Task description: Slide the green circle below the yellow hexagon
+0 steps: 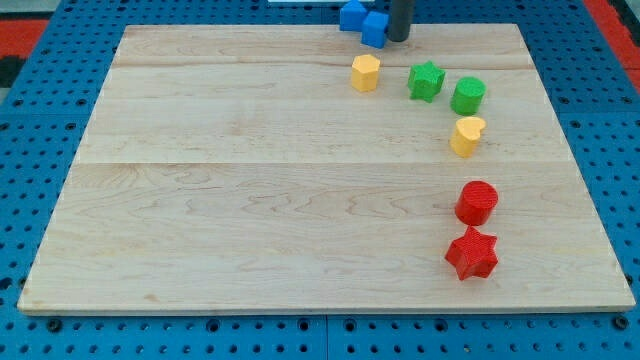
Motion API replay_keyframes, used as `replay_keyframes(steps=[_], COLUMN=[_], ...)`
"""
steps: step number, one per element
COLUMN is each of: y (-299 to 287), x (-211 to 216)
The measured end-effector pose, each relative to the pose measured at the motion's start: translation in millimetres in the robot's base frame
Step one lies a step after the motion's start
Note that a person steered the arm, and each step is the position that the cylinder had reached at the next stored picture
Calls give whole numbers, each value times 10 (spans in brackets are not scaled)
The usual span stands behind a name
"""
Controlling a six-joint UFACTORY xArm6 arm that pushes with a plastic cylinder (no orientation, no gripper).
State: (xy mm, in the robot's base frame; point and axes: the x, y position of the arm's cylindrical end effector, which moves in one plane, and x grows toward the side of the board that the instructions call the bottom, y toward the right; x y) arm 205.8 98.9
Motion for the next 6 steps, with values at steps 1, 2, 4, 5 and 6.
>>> replay_keyframes(steps=[1, 2, 4, 5, 6], y=[-12, 198, 1408, 1576, 1238], x=[-116, -138, 222, 1039, 1348])
